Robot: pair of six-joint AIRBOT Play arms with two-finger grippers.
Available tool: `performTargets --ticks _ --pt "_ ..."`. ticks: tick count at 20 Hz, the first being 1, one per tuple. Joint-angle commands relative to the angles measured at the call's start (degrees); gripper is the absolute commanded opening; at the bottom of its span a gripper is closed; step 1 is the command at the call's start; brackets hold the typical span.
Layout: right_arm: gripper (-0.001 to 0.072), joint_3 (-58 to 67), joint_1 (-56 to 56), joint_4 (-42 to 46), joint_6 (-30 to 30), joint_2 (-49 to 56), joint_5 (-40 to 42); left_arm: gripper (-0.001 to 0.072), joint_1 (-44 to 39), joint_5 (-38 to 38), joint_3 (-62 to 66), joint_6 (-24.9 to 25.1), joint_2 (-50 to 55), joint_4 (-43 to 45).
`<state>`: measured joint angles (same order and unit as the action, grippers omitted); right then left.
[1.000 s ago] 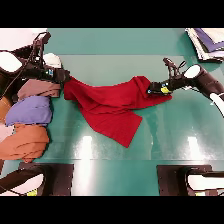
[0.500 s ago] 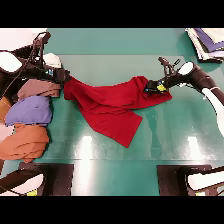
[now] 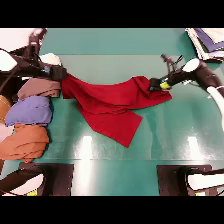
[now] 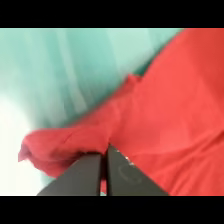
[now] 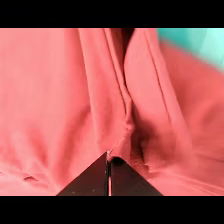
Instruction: Fold the shirts.
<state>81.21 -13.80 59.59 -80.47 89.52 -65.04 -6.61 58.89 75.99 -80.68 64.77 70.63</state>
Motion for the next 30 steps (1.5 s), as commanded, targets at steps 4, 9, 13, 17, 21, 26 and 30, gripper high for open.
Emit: performTargets --ticks 4,9,13,17,21,26,30 --pt "0.0013 16.0 6.5 5.7 0.0 -19.5 -4.0 0.0025 0.0 -1.2 20.0 -0.9 -13.4 7.7" --pt "0.0012 29.9 11.1 9.6 0.0 -31.5 -8.6 0.0024 0.0 -1.2 35.1 -2.4 -20.1 7.6" --pt "0.0012 36.1 17.5 11.1 0.0 -37.7 -10.7 0.0023 0.0 -0.5 43.8 -5.0 -20.7 6.7" --pt "0.0011 35.8 25.6 10.5 0.0 -40.2 -10.9 0.0022 0.0 -1.7 45.2 -5.0 -20.5 3.9" --pt "0.0011 34.9 26.0 10.5 0.0 -34.3 -17.4 0.0023 0.0 6.0 43.2 -4.8 -15.1 6.0" --pt "0.0011 34.8 17.9 12.2 0.0 -15.3 -25.6 0.0025 0.0 11.5 23.5 -4.9 -3.2 4.9" --pt "0.0011 34.8 12.6 18.1 -0.1 2.5 -26.0 0.0025 0.0 7.0 11.7 -4.5 10.4 4.2"
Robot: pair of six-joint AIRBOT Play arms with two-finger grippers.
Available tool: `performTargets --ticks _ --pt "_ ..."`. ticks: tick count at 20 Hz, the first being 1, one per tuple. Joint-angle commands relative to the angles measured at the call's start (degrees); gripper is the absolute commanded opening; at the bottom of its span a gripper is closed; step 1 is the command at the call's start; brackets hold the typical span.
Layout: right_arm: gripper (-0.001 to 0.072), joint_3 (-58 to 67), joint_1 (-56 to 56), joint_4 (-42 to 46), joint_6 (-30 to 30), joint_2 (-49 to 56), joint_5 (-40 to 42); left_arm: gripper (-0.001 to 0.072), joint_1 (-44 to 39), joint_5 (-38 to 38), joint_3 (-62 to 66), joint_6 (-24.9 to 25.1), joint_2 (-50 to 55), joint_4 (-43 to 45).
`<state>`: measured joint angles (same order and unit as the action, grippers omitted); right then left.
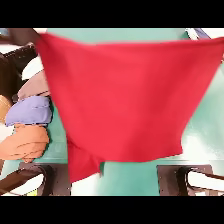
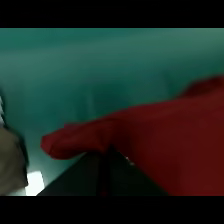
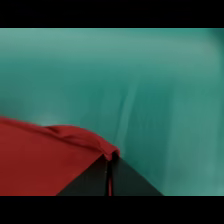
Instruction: Fold the shirts.
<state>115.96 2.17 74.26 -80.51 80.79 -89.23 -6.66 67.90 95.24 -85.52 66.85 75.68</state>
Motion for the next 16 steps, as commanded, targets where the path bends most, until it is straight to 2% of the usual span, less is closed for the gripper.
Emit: performTargets --ticks 1,3,6,7,8,9,12,14,16 --pt "0.0011 0.0 -4.2 3.3 0.0 15.1 -0.6 0.0025 0.0 -5.2 -8.2 1.2 12.3 -0.8" --pt "0.0011 0.0 -5.6 3.4 0.0 20.8 2.7 0.0025 0.0 -10.9 -8.0 3.1 18.1 -0.7" --pt "0.0014 0.0 -6.5 3.3 0.0 24.8 7.1 0.0027 0.0 -19.2 -8.0 3.0 21.5 -0.5" --pt "0.0031 0.0 -6.3 3.3 0.0 24.9 8.2 0.0182 0.0 -20.6 -8.0 3.0 21.5 0.4" --pt "0.0182 0.0 -5.7 3.3 0.0 24.5 9.0 0.0462 0.1 -20.4 -7.3 2.9 21.4 1.1" --pt "0.0393 0.0 -5.1 3.3 0.0 23.6 9.3 0.0561 0.6 -18.2 -6.0 2.9 21.4 1.6" --pt "0.0411 0.0 -2.2 2.4 0.0 20.5 3.1 0.0541 4.6 -3.5 0.0 2.9 21.1 1.5" --pt "0.0411 -2.4 1.2 -4.4 0.1 17.6 -0.9 0.054 7.6 6.1 -0.5 3.0 18.4 1.5" --pt "0.0411 -10.6 4.5 -11.8 1.7 12.3 -0.7 0.054 10.0 9.7 -7.3 3.0 13.0 1.5"
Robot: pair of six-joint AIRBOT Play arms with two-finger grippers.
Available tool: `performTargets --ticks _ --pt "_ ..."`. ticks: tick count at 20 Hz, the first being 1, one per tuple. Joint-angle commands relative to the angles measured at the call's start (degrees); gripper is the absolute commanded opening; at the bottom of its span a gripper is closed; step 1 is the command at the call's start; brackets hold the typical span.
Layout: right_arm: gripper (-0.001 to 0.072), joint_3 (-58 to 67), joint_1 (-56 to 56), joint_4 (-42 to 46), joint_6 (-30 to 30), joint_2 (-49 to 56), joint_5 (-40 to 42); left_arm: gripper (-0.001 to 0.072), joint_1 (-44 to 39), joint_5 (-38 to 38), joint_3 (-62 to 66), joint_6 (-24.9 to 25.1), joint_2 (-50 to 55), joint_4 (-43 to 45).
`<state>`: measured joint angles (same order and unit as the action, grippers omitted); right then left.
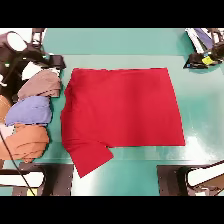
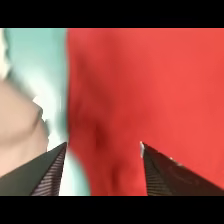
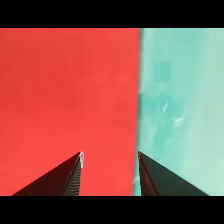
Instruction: Fold the shirts.
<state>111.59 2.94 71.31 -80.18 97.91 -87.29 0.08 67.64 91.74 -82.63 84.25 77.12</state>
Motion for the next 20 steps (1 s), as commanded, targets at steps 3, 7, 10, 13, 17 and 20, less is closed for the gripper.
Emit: performTargets --ticks 3,7,10,13,17,20 --pt "0.0411 -20.5 6.3 -11.7 2.0 -13.3 -2.2 0.054 4.5 9.5 -22.3 -1.7 -15.5 0.1" --pt "0.041 -35.3 6.3 -11.7 3.1 -23.4 3.3 0.0541 4.5 9.5 -45.9 -7.1 -28.3 -1.2" --pt "0.0411 -40.6 6.1 -11.7 3.1 -28.0 5.5 0.0541 4.5 9.2 -55.5 -9.5 -32.9 -1.3" --pt "0.0411 -41.5 6.1 -11.7 3.1 -29.9 5.2 0.0541 4.5 6.3 -59.5 -10.4 -33.3 -4.9" --pt "0.041 -41.4 6.1 -11.7 3.1 -31.8 5.2 0.0541 4.5 0.9 -64.4 -10.4 -33.3 -9.8" --pt "0.0411 -41.4 6.2 -11.7 3.1 -33.1 5.5 0.054 4.5 -0.3 -66.3 -9.9 -33.3 -13.7"
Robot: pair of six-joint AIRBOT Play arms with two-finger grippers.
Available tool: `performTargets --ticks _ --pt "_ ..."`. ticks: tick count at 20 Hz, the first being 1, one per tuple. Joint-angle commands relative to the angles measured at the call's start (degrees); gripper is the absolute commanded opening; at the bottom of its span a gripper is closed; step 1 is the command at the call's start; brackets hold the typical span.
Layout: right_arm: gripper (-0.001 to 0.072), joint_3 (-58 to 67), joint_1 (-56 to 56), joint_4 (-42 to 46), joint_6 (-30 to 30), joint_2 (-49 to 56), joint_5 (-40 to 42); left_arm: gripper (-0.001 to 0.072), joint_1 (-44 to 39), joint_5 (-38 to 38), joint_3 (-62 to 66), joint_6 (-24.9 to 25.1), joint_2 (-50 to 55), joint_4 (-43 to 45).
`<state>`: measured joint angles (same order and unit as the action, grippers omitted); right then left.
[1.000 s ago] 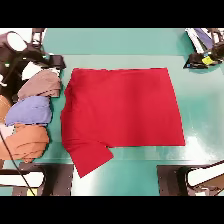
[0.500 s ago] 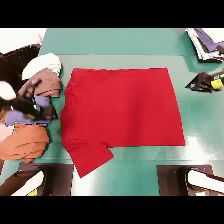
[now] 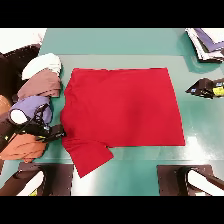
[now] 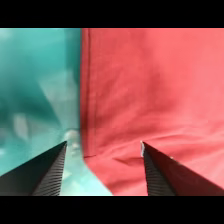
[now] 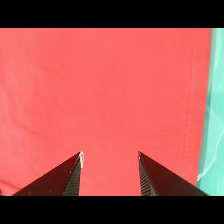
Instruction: Fold the shirts.
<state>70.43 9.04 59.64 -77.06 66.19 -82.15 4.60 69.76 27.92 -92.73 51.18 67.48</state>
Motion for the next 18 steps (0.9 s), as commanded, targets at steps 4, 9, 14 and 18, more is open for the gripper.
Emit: performTargets --ticks 4,9,14,18 --pt "0.0411 -0.3 0.1 0.4 0.0 -1.7 -2.1 0.0538 0.0 -3.0 -2.5 1.1 -0.2 -4.9" --pt "0.041 -4.3 2.7 0.7 0.0 -2.5 -3.5 0.0025 0.0 -1.8 -2.3 4.8 -0.2 -4.9" --pt "0.0577 -22.5 11.6 17.0 0.0 -5.7 -4.3 0.0024 0.0 -1.6 3.6 5.8 -1.2 -5.0" --pt "0.0515 -33.9 17.0 14.5 0.0 -2.4 -2.3 0.0024 0.0 -1.8 6.6 5.8 -1.6 -5.2"
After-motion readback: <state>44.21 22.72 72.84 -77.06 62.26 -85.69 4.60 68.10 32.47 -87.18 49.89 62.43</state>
